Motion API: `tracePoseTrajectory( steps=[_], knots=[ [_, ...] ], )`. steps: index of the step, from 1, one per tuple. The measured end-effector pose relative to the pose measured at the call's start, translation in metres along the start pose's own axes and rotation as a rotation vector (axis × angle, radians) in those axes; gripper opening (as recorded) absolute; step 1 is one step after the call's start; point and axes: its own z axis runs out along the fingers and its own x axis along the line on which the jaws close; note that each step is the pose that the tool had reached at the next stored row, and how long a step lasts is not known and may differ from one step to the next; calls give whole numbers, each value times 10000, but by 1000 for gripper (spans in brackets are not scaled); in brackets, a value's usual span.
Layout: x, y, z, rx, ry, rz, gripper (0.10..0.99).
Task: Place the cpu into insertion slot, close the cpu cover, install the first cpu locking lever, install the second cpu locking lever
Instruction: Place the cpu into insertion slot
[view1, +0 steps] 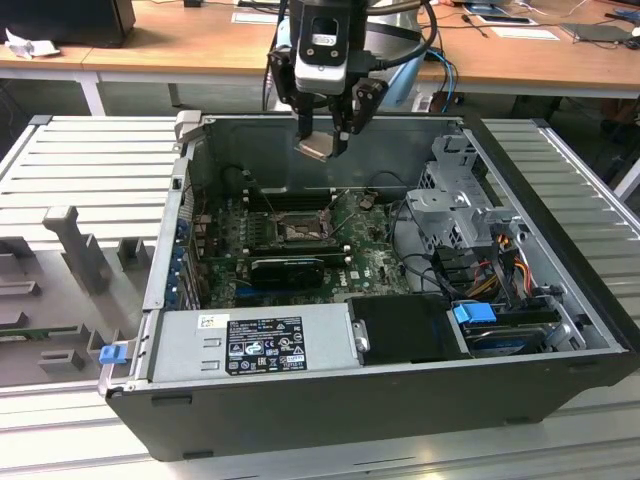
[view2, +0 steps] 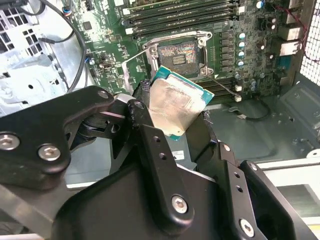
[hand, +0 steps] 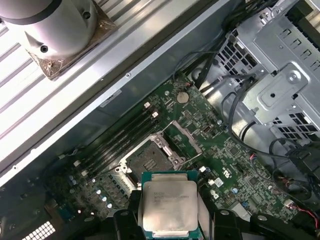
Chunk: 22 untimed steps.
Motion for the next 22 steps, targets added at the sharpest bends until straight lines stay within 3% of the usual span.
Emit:
tracePoseTrajectory(
  steps=[22],
  knots=[
    [7,-7,6,-30,-139,1564,529]
  ],
)
